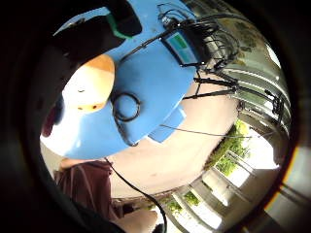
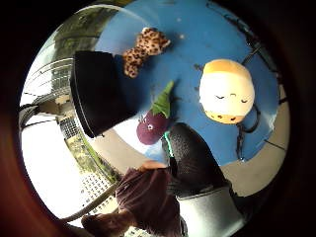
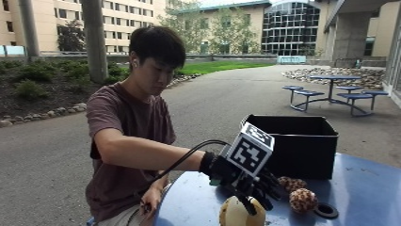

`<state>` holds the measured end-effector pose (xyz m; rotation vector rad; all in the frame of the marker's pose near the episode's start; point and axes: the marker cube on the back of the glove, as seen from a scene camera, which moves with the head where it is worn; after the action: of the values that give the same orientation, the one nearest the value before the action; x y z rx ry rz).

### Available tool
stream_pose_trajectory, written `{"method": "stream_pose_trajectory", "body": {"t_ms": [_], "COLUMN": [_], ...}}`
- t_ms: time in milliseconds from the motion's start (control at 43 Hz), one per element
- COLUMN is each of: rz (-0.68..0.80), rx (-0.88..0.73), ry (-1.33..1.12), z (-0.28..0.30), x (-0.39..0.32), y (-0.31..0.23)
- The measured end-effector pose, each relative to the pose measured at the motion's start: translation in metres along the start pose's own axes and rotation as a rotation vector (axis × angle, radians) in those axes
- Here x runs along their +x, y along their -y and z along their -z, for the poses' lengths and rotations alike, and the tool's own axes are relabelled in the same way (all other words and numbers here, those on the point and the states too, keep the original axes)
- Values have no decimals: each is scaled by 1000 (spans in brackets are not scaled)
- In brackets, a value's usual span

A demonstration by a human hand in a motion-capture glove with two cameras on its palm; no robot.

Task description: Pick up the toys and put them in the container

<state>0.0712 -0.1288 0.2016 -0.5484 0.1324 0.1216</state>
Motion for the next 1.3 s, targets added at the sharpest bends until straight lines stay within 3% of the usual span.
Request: {"method": "stream_pose_trajectory", "body": {"t_ms": [139, 442, 604, 767, 930, 1092, 1301], "rz": [54, 61, 67, 105, 154, 218, 374], "rx": [-129, 226, 169, 197, 339, 464, 534], "ry": [-26, -53, -16, 57, 95, 57, 9], "z": [-58, -79, -64, -13, 83, 168, 221], "x": [2, -16, -25, -40, -77, -134, -239], "y": [27, 48, 37, 3, -41, -67, -71]}}
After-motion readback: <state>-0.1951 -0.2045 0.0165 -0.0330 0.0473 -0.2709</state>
